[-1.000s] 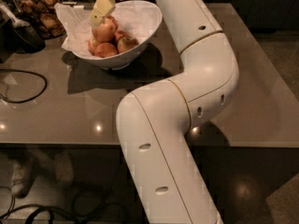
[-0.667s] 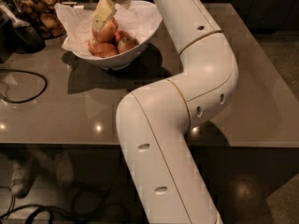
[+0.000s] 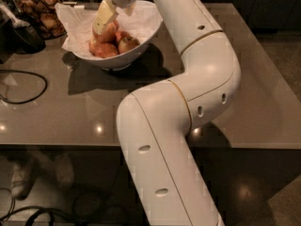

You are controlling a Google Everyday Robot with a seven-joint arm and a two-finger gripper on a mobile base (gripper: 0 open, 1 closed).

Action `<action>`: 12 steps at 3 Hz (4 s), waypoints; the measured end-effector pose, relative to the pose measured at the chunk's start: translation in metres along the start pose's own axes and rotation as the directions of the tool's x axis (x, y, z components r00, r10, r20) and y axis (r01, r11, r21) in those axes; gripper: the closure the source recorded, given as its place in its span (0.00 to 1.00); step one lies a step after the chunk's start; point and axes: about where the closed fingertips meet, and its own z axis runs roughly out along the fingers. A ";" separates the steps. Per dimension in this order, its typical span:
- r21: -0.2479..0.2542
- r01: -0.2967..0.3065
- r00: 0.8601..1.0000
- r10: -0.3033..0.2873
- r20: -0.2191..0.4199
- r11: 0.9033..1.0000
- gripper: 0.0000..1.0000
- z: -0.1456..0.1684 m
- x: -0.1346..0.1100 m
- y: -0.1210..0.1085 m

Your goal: Pick apple from white bowl

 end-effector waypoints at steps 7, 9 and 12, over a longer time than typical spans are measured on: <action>-0.165 -0.027 0.999 0.023 -0.024 0.986 0.83 0.044 0.005 0.032; -0.165 -0.027 0.999 0.023 -0.024 0.986 1.00 0.042 0.002 0.034; -0.164 -0.027 0.999 0.023 -0.024 0.986 1.00 0.042 0.000 0.036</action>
Offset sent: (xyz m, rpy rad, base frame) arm -0.0344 0.0032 -0.0302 0.0530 0.1460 0.0049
